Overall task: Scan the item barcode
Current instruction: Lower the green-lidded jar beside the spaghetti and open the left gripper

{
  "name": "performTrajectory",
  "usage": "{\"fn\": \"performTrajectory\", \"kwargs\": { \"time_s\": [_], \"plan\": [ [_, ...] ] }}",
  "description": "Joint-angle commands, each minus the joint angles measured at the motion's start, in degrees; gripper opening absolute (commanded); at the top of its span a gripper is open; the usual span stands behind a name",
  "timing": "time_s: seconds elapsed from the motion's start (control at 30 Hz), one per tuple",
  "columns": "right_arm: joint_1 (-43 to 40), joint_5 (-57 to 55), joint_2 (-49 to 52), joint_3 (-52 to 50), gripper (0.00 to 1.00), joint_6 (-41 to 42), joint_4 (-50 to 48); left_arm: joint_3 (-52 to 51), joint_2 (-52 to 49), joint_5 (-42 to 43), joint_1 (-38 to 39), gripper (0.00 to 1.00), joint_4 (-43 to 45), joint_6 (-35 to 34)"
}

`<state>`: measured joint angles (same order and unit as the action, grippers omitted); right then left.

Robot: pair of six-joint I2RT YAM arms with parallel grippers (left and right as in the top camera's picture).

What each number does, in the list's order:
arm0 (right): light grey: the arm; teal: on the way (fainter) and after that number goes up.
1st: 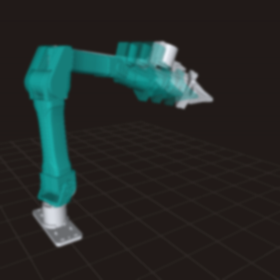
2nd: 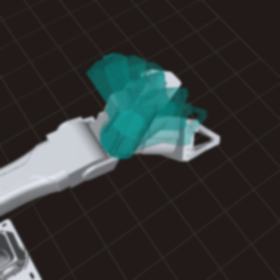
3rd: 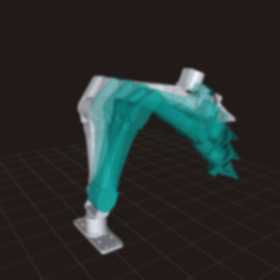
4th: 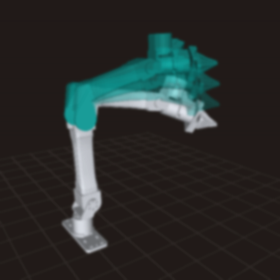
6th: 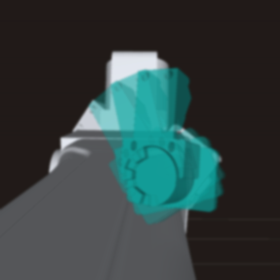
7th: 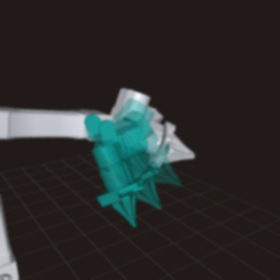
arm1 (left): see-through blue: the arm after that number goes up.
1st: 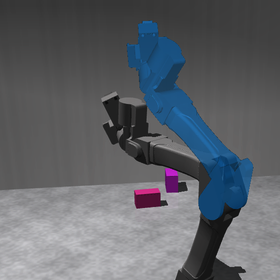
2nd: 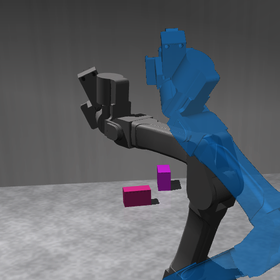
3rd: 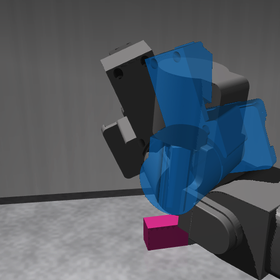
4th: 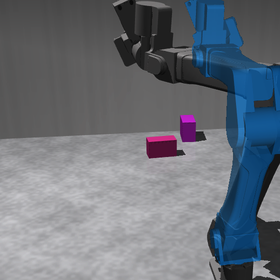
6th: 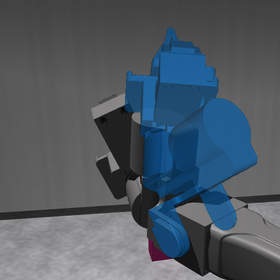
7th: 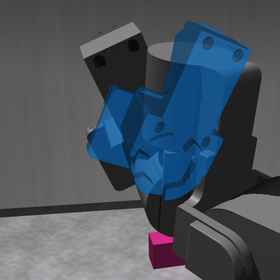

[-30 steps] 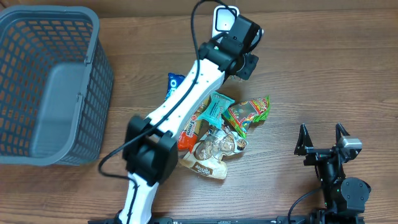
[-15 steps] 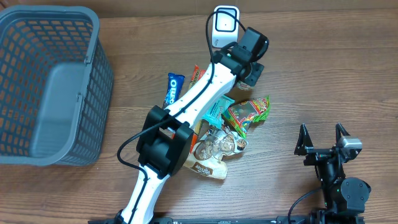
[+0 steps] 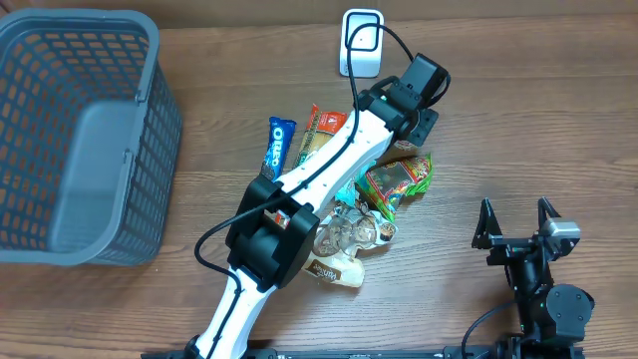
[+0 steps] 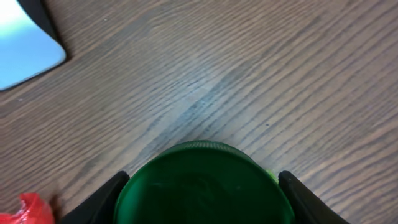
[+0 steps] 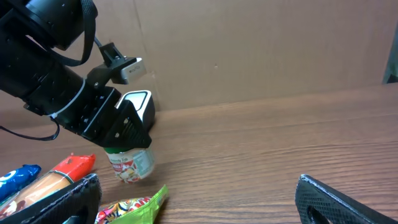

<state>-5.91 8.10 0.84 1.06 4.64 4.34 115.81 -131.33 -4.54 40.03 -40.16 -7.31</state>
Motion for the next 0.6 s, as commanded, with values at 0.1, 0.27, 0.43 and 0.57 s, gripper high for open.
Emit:
{"fn": "performTrajectory", "kwargs": {
  "time_s": [0.1, 0.27, 0.43, 0.57],
  "plan": [
    [-0.2, -0.5, -0.5, -0.6, 1.00, -0.2, -0.2, 0.9, -0.6, -1.6, -0.3, 0.67, 1.1, 0.0],
    [-0.2, -0.5, -0.5, -0.6, 1.00, -0.2, -0.2, 0.9, -0.6, -1.6, -0.5, 1.00, 2.1, 0.1],
    [-0.2, -0.5, -0.5, -0.6, 1.00, -0.2, -0.2, 0.9, -0.6, -1.6, -0.6, 1.00, 2.2, 0.1],
    [-0.2, -0.5, -0.5, -0.6, 1.00, -0.2, -0.2, 0.9, -0.6, -1.6, -0.6, 1.00, 1.6, 0.0]
  ]
}}
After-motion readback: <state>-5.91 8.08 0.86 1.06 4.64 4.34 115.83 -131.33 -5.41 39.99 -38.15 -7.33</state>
